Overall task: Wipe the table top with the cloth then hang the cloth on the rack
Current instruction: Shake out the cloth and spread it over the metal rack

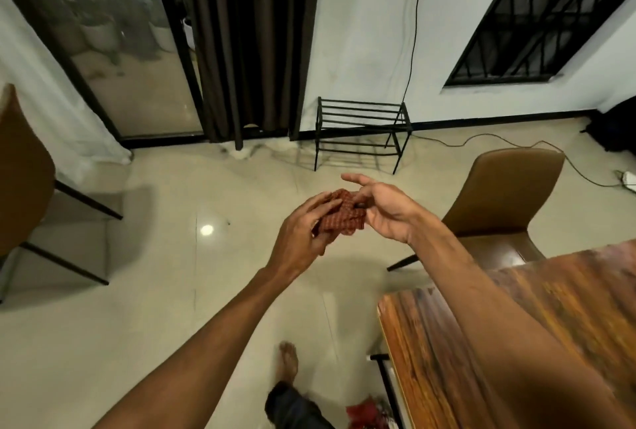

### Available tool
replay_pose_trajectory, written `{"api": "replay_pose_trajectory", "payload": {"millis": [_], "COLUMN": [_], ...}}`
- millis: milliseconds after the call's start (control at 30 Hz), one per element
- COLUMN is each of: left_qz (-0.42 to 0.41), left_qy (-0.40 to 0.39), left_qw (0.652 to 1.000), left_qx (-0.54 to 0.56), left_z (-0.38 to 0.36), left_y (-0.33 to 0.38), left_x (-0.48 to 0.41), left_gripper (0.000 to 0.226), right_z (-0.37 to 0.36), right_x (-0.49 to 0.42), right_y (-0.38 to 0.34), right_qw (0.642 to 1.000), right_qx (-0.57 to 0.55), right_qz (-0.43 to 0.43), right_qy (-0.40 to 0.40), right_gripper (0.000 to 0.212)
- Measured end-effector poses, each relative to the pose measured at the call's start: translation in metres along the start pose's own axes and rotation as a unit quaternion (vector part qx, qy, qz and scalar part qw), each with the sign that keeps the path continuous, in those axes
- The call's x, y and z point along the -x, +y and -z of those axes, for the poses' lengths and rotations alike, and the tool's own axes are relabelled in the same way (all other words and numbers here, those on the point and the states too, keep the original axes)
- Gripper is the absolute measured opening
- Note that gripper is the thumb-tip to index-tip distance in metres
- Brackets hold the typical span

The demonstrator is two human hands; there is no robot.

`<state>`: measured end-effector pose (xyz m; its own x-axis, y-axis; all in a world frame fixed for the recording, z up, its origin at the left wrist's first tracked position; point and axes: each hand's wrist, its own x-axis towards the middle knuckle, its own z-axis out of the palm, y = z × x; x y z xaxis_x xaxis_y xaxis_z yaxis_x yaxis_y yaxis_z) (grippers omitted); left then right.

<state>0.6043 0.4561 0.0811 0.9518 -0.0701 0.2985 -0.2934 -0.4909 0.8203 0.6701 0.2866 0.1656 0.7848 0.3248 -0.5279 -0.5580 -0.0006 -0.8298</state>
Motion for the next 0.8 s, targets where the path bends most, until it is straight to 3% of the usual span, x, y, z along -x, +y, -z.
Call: {"api": "replay_pose_trajectory", "payload": {"millis": [167, 333, 400, 500, 633, 800], "left_qz": [0.081, 0.137, 0.162, 0.182, 0.183, 0.179], "left_qy": [-0.005, -0.022, -0.03, -0.028, -0.035, -0.032], "left_qw": [0.992, 0.978, 0.964, 0.955, 0.95, 0.927], "left_qx": [0.097, 0.153, 0.21, 0.233, 0.249, 0.327], "left_z": [0.049, 0.088, 0.094, 0.094, 0.093, 0.089], "left_y": [-0.02, -0.028, -0.027, -0.032, -0.045, -0.064], "left_x": [-0.09, -0.183, -0.212, -0.253, -0.305, -0.376], "left_gripper": [0.03, 0.017, 0.011, 0.018, 0.023, 0.025], "right_z": [0.002, 0.021, 0.02, 0.015, 0.024, 0.046], "right_x": [-0.066, -0.116, -0.134, -0.164, -0.207, -0.261], "right_y": [-0.054, -0.089, -0.099, -0.11, -0.13, -0.172], "right_qw": [1.0, 0.976, 0.956, 0.917, 0.907, 0.871], "right_qx": [0.001, 0.169, 0.233, 0.303, 0.292, 0.32], "right_qz": [0.03, 0.136, 0.173, 0.218, 0.235, 0.265], "right_qy": [0.0, -0.002, 0.038, 0.143, 0.19, 0.263], "right_gripper": [0.064, 0.064, 0.065, 0.051, 0.027, 0.023]}}
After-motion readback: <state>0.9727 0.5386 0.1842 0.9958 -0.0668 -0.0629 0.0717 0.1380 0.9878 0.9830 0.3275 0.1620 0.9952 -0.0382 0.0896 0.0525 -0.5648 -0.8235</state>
